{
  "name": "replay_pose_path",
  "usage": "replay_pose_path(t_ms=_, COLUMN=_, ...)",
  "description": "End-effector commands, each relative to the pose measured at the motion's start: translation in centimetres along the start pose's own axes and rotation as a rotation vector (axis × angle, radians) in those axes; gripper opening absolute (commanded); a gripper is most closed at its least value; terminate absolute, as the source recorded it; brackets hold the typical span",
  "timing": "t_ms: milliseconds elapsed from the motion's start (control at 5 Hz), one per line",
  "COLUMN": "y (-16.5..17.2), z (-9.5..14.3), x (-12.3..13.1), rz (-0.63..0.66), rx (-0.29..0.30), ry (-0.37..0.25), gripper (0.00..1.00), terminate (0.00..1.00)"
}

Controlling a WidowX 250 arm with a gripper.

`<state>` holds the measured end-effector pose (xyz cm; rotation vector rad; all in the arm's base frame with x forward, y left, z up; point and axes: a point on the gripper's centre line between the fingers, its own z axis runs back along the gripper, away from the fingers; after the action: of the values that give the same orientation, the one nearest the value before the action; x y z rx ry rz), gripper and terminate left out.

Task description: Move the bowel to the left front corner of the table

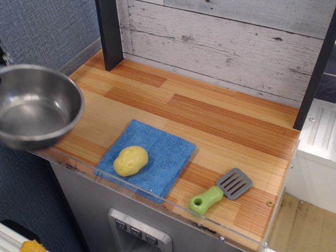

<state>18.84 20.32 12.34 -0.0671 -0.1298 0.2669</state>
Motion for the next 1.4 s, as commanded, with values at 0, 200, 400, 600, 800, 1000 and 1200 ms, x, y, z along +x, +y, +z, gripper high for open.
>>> replay_pose_path(t_ms=0, y=1.8, z=1.1, x=2.3, rz=0.025, rx=-0.013, ry=-0.061, gripper=0.00, terminate=0.00)
replay_pose_path(t_ms=200, y=1.1, z=-0.7, x=2.4, rz=0.009, rx=0.023, ry=-0.013, gripper=0.00, terminate=0.00)
replay_pose_path(t_ms=400, y=0.6, z=-2.5, x=1.9, rz=0.008, rx=0.036, ry=0.026, gripper=0.00, terminate=0.00)
replay_pose_path(t_ms=600, y=0.0, z=-3.8, x=1.6, rz=0.004, rx=0.047, ry=0.042, gripper=0.00, terminate=0.00)
replay_pose_path(t_ms=800, y=-0.6, z=-5.0, x=1.9, rz=0.000, rx=0.074, ry=0.035, gripper=0.00, terminate=0.00)
replay_pose_path(t_ms=1000, y=-0.4, z=-5.2, x=3.1, rz=0.023, rx=0.083, ry=0.009, gripper=0.00, terminate=0.00)
replay_pose_path(t_ms=1200, y=0.0, z=-5.4, x=4.5, rz=0.033, rx=0.104, ry=-0.001, gripper=0.00, terminate=0.00)
